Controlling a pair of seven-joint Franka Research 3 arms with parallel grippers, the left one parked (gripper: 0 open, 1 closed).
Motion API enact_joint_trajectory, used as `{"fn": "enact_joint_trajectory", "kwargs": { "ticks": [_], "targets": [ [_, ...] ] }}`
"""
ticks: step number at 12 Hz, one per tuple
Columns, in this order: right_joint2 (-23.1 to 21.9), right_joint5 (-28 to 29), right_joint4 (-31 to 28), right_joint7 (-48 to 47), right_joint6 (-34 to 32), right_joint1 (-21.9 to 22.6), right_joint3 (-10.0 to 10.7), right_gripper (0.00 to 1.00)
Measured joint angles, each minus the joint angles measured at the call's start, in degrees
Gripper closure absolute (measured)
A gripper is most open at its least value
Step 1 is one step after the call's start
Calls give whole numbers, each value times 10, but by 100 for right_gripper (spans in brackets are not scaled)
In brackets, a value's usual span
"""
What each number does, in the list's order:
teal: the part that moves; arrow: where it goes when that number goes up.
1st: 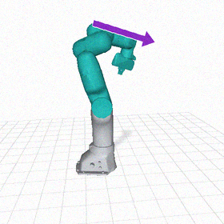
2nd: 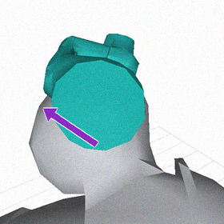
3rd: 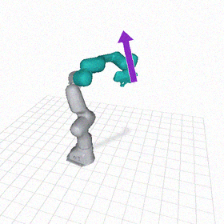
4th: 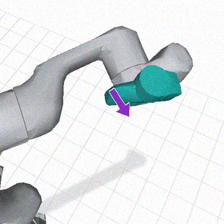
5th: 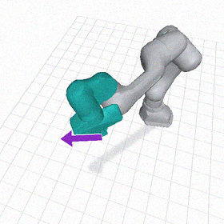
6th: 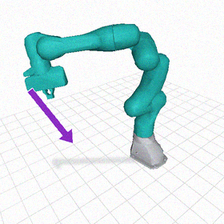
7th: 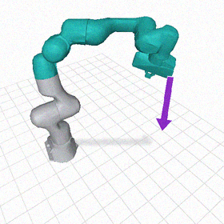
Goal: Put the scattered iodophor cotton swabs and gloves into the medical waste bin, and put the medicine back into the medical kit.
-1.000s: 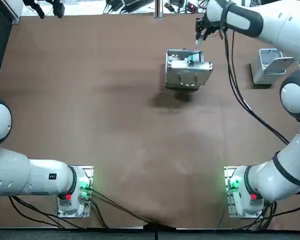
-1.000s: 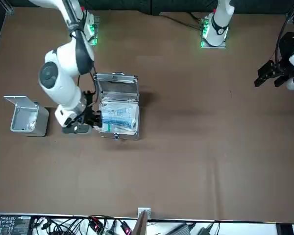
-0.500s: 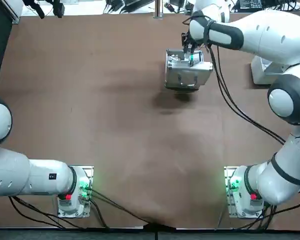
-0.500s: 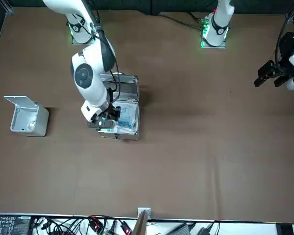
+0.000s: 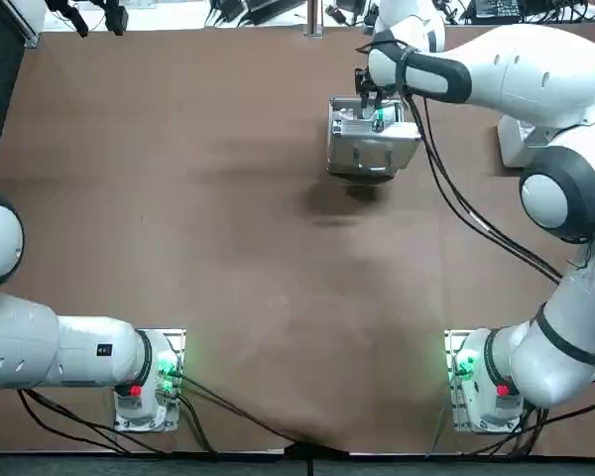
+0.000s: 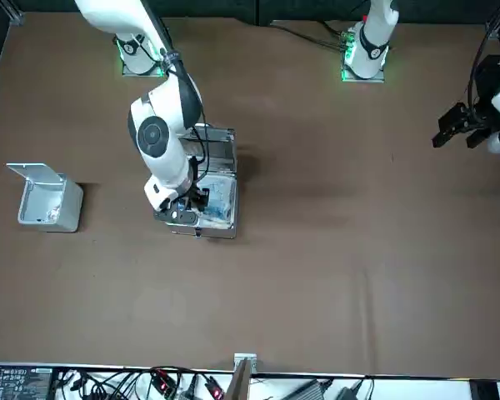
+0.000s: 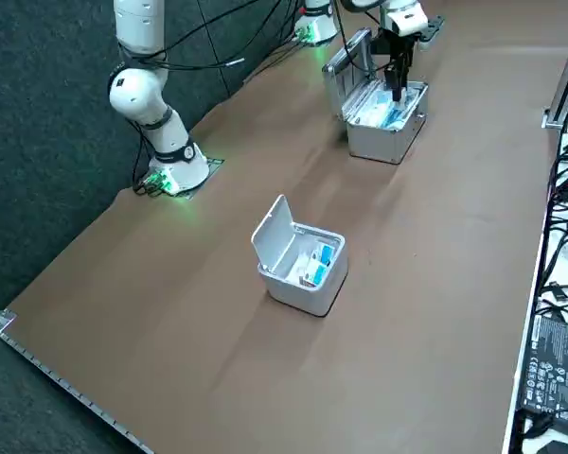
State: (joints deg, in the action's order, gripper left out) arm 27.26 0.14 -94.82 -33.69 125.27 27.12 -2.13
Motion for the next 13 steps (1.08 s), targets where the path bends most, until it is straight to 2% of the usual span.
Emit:
{"fn": "enact_joint_trajectory", "kwargs": {
  "ticks": [4, 13],
  "targets": [
    [18, -14, 3, -1, 38, 1, 0, 62],
    [35, -18, 3, -2, 53, 6, 0, 62]
  ]
}}
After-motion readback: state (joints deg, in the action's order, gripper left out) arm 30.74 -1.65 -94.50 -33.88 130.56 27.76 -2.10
